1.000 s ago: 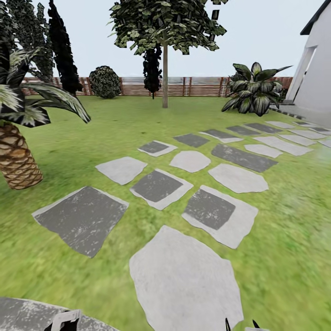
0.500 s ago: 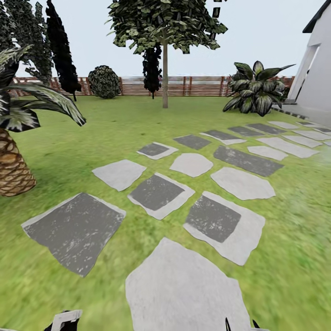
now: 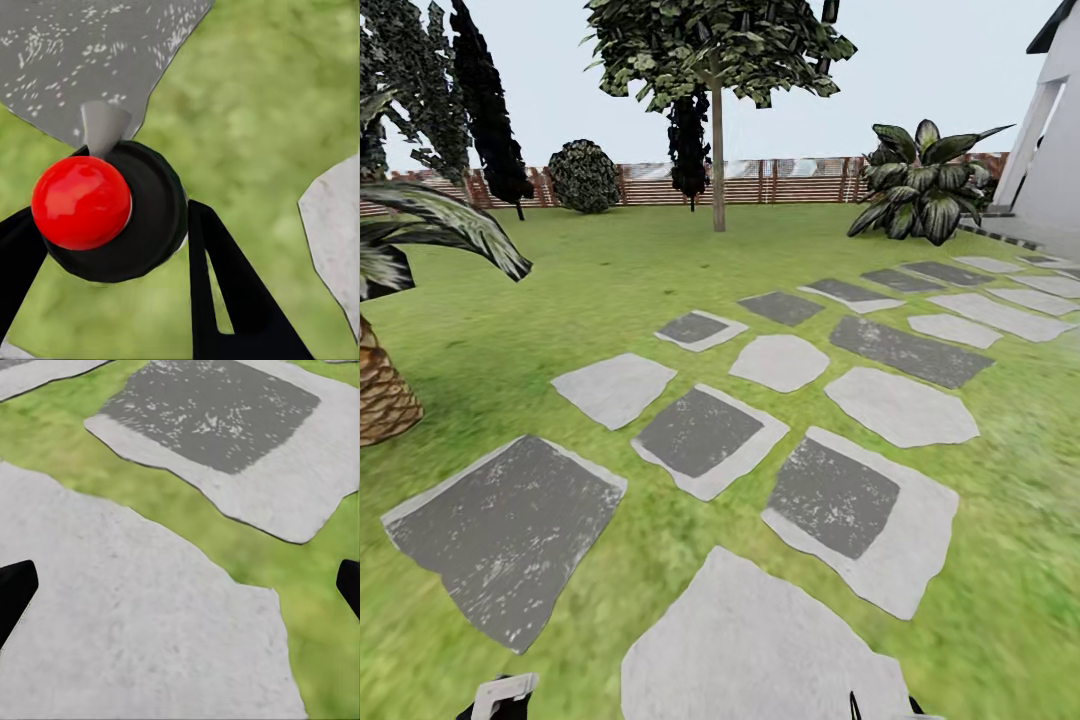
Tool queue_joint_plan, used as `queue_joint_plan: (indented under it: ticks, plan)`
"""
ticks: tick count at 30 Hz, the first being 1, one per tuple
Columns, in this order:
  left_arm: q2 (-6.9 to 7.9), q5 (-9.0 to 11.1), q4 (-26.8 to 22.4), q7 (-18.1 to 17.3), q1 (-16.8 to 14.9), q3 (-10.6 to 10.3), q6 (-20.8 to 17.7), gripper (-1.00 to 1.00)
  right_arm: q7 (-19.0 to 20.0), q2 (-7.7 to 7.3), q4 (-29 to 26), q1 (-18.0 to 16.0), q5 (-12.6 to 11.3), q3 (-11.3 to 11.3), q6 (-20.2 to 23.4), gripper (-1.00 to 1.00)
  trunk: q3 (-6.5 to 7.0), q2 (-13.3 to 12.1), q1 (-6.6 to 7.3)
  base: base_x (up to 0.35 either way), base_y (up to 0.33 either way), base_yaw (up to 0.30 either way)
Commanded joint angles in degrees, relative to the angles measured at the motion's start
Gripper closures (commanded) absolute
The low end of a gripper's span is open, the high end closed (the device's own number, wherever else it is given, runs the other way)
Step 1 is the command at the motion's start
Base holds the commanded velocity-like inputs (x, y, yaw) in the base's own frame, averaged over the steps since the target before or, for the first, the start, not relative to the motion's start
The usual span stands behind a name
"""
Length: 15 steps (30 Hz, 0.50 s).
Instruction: In the garden, pick up the pesticide atomizer on the floor and spray pesticide onto both trees until each tree trunk is fully covered.
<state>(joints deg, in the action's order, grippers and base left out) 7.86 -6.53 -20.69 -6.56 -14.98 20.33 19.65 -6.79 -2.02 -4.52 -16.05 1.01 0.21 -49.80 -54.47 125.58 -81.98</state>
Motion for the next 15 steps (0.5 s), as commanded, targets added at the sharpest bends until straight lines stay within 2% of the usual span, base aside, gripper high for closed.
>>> queue_joint_plan:
  ticks: [1, 15]
  plan:
    - [-0.03, -0.6, 0.0, -0.3, -0.1, 0.5, 0.2, 1.00, -0.2, 0.00, 0.0, 0.0, 0.1, 0.1, -0.1, -1.00, -0.05, 0.0, -0.03, 0.340, 0.000, 0.000]
    - [-0.03, -0.6, 0.0, -0.3, -0.1, 0.5, 0.2, 1.00, -0.2, 0.00, 0.0, 0.0, 0.1, 0.1, -0.1, -1.00, -0.05, 0.0, -0.03, 0.340, 0.000, 0.000]
